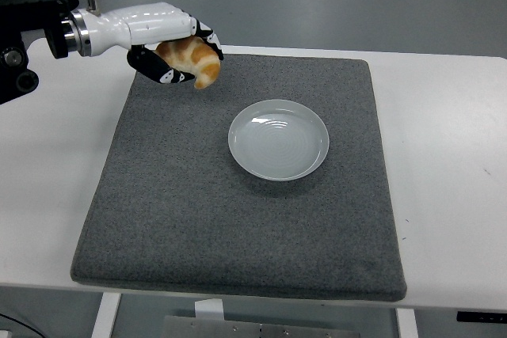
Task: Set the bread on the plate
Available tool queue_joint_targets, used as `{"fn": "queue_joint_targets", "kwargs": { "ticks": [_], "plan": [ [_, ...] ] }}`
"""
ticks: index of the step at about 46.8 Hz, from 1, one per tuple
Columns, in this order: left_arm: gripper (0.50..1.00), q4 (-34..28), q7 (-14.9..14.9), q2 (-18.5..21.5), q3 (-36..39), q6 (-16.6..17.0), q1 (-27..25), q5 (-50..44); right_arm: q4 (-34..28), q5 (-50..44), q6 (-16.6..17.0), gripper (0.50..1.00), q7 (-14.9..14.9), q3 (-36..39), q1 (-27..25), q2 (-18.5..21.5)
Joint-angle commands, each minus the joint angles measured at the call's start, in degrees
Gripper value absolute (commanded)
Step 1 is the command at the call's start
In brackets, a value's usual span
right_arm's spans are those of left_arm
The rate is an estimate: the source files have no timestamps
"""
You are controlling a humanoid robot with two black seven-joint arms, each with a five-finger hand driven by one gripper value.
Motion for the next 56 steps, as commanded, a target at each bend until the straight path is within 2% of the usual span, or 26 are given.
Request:
{"fn": "queue_joint_targets", "kwargs": {
  "ticks": [1, 11, 21, 31, 48, 56],
  "plan": [
    [0.5, 0.29, 0.0, -0.07, -0.6, -0.49, -2.49, -0.11, -0.03, 0.0, 0.01, 0.93, 0.0, 0.0, 0.02, 0.0],
    [0.5, 0.38, 0.0, -0.07, -1.65, -2.43, -9.09, -1.69, -0.03, 0.0, 0.01, 0.93, 0.0, 0.0, 0.02, 0.0],
    [0.5, 0.29, 0.0, -0.86, -1.65, -3.66, -13.39, -2.31, 0.06, 0.0, -0.08, 0.932, 0.0, 0.0, 0.02, 0.0],
    [0.5, 0.29, 0.0, -4.11, -1.74, -3.57, -16.12, -2.4, 0.06, 0.0, 0.01, 0.93, 0.0, 0.0, 0.02, 0.0],
    [0.5, 0.55, 0.09, -13.51, -1.04, -3.57, -15.51, -1.17, 0.06, 0.0, 0.01, 0.932, 0.0, 0.0, 0.02, 0.0],
    [0.5, 4.94, 0.27, -19.66, -0.69, -3.22, -14.28, -0.46, -0.03, 0.0, 0.01, 0.932, 0.0, 0.0, 0.02, 0.0]
  ]
}}
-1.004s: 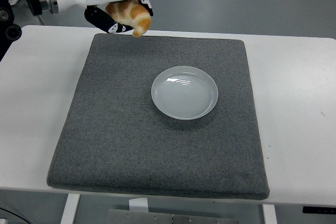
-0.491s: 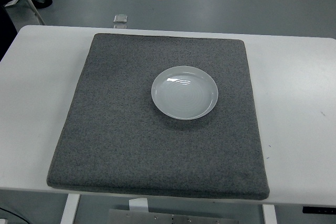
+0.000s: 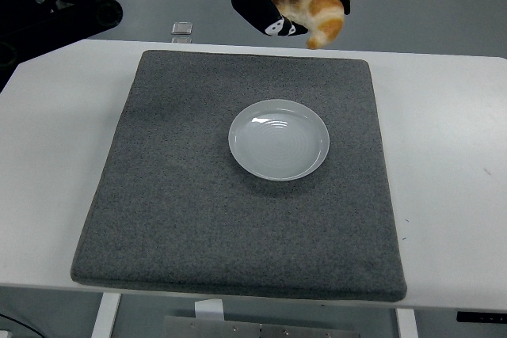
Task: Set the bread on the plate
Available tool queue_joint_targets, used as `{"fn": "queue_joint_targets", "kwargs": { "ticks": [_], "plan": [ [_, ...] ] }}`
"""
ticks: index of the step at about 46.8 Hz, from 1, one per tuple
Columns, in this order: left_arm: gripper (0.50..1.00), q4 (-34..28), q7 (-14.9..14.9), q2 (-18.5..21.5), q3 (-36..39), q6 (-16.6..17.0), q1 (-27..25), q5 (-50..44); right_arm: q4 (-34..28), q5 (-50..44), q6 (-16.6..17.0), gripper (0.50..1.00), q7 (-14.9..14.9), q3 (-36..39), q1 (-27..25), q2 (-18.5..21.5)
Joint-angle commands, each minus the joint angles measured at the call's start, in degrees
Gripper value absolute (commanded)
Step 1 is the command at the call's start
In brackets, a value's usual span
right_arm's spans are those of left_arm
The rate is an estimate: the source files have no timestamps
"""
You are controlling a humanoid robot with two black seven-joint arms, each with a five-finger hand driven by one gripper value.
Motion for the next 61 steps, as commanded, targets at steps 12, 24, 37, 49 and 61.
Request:
{"fn": "queue_joint_targets", "kwargs": {
  "ticks": [12, 24, 37, 49, 61],
  "plan": [
    [0.5, 7.9, 0.0, -9.36, 1.16, 0.78, 5.41, 5.12, -0.01, 0.0, 0.01, 0.93, 0.01, 0.0, 0.03, 0.0],
    [0.5, 14.58, 0.0, -15.16, 1.16, 2.97, 12.27, 11.02, -0.01, 0.0, 0.01, 0.93, 0.01, 0.0, 0.03, 0.0],
    [0.5, 19.16, 0.0, -17.8, 1.16, 3.85, 17.72, 15.5, -0.01, 0.0, 0.01, 0.93, 0.01, 0.0, 0.03, 0.0],
    [0.5, 21.0, 0.0, -18.42, 3.09, 3.94, 20.0, 18.75, 0.07, 0.0, 0.01, 0.93, 0.01, 0.0, 0.03, 0.0],
    [0.5, 21.71, 0.0, -18.42, 4.23, 3.85, 21.24, 19.1, -0.01, 0.0, 0.01, 0.932, 0.01, 0.0, 0.03, 0.0]
  ]
}}
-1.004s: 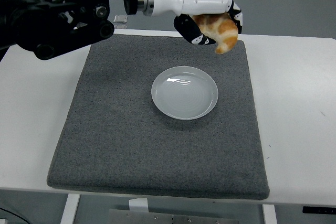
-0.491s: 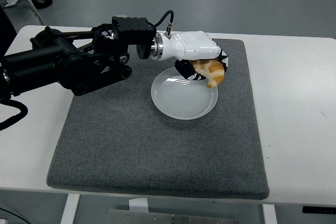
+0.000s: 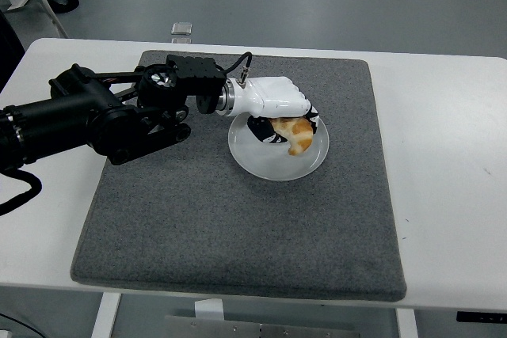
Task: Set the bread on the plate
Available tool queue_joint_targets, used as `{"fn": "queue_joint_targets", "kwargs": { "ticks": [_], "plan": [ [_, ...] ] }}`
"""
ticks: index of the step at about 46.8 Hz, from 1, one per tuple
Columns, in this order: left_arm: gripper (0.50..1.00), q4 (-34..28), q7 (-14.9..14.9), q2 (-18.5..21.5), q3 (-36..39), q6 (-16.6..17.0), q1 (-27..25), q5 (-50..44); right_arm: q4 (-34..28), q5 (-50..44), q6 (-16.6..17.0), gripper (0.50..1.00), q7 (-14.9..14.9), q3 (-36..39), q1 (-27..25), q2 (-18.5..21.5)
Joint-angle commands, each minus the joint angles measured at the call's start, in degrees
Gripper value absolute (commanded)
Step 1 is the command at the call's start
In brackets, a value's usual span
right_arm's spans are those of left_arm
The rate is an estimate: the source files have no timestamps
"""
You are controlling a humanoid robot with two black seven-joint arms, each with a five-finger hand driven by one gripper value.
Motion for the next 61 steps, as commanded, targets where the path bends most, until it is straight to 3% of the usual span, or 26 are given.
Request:
{"fn": "queue_joint_targets", "kwargs": {
  "ticks": [1, 31, 57, 59, 61],
  "plan": [
    [0.5, 0.14, 0.0, 0.0, 0.85, -0.06, 0.21, 0.05, 0.02, 0.0, 0.01, 0.932, 0.0, 0.0, 0.02, 0.0],
    [0.5, 1.28, 0.26, 0.09, 4.19, 0.03, 0.47, 0.05, 0.02, 0.0, -0.08, 0.932, 0.0, 0.0, 0.02, 0.0],
    [0.5, 2.69, 0.26, 0.0, 4.19, 3.02, 1.79, -0.13, 0.02, 0.0, 0.01, 0.93, 0.0, 0.0, -0.07, 0.0],
    [0.533, 2.69, 0.27, -0.08, 4.19, 3.37, 1.79, -0.21, -0.06, 0.0, 0.01, 0.93, 0.0, 0.0, 0.02, 0.0],
    [0.604, 2.69, 0.26, -0.17, 4.19, 3.54, 1.79, -0.39, -0.07, 0.0, 0.01, 0.93, 0.0, 0.0, 0.02, 0.0]
  ]
}}
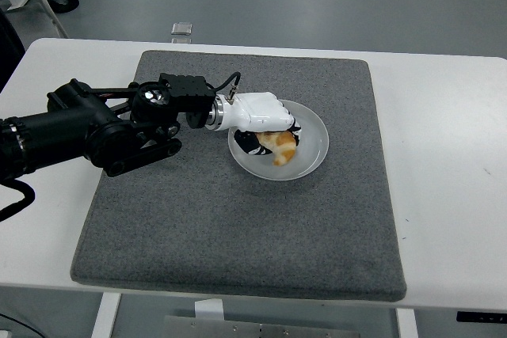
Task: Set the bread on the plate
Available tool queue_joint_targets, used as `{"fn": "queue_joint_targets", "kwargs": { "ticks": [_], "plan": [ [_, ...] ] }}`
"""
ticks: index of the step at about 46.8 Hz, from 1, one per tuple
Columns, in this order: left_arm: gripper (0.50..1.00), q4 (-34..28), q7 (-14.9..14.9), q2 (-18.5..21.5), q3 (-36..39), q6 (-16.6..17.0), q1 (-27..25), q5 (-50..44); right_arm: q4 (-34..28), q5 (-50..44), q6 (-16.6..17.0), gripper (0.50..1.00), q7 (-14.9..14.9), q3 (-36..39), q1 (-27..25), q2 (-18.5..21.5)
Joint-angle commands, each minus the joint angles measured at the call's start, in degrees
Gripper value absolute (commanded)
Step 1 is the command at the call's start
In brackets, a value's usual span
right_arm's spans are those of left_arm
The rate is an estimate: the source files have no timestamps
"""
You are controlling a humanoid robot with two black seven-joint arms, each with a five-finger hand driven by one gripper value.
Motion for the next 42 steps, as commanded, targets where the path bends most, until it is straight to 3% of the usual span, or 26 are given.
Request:
{"fn": "queue_joint_targets", "kwargs": {
  "ticks": [1, 4, 10, 24, 42],
  "plan": [
    [0.632, -0.01, -0.04, -0.12, -0.01, 0.32, 0.0, -0.21, -0.06, 0.0, 0.01, 0.93, 0.0, 0.0, 0.01, 0.0],
    [0.722, -0.01, -0.04, -0.12, -0.1, 0.49, 0.0, -0.47, -0.06, 0.0, 0.01, 0.93, 0.0, 0.0, 0.01, 0.0],
    [0.855, -0.01, -0.04, -0.12, -0.1, 0.49, 0.0, -0.74, -0.06, 0.0, 0.01, 0.93, 0.0, 0.0, 0.01, 0.0],
    [0.988, -0.01, -0.04, -0.21, -0.63, 0.58, 0.0, -1.09, -0.06, 0.0, 0.01, 0.93, 0.0, 0.0, -0.07, 0.0],
    [0.99, -1.15, -0.12, -0.12, -1.33, 3.4, -1.93, -7.41, 0.02, 0.0, -0.08, 0.93, 0.0, 0.0, 0.01, 0.0]
  ]
}}
